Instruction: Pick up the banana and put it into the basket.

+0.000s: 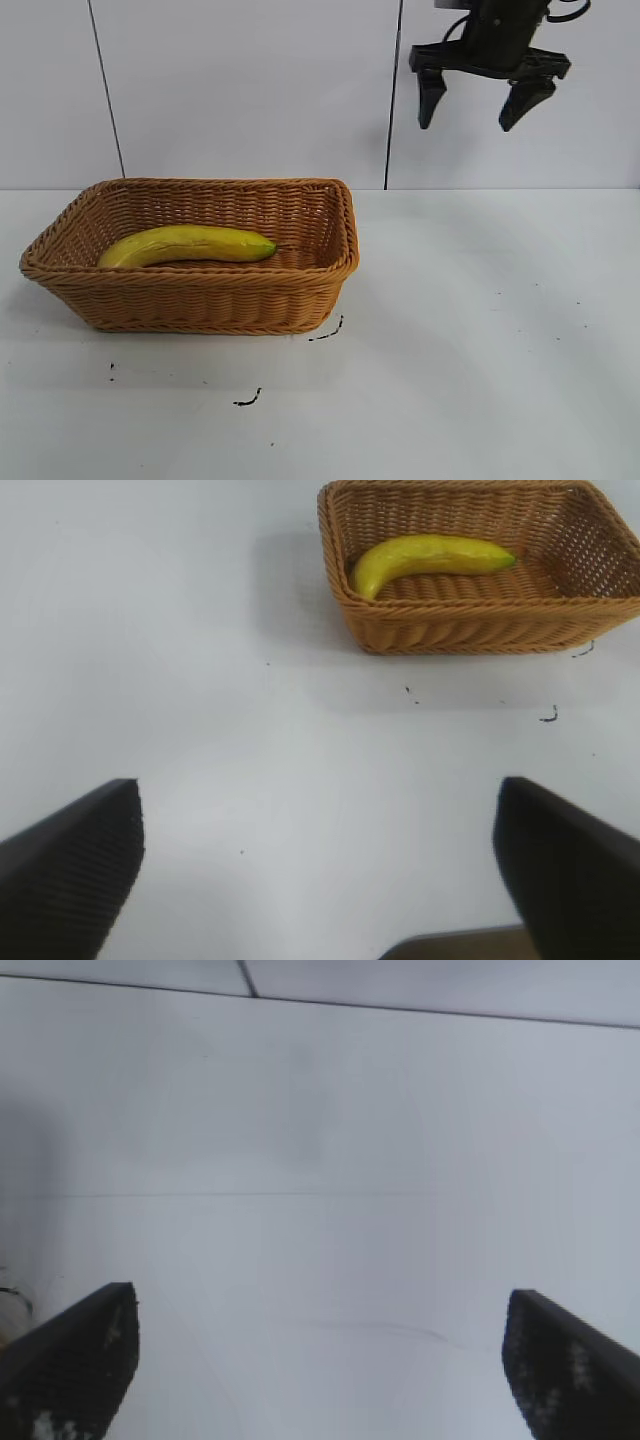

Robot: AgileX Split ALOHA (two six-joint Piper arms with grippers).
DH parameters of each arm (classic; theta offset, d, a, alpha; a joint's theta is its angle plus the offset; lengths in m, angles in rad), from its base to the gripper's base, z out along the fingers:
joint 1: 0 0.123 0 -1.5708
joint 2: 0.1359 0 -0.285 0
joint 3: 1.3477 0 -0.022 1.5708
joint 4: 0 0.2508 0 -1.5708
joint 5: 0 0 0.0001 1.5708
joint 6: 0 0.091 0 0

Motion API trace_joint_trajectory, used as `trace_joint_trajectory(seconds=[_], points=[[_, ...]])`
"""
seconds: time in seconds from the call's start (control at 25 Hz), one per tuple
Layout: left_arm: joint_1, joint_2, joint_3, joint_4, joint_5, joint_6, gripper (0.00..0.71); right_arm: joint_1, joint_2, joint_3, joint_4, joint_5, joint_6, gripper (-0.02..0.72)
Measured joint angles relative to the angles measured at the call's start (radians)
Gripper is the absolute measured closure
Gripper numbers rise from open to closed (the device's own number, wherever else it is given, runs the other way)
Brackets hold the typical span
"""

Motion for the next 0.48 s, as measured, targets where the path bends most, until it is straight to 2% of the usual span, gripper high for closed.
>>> trace_joint_trajectory(seconds=[0.28,0.48], points=[[0.0,0.0,0.0,0.0,0.0,0.0,0.02,0.002,-0.074,0.04,0.025,0.0,-0.002,0.022],[0.0,0.0,0.0,0.0,0.0,0.0,0.02,0.002,-0.199,0.239,0.022,-0.001,-0.006,0.022]])
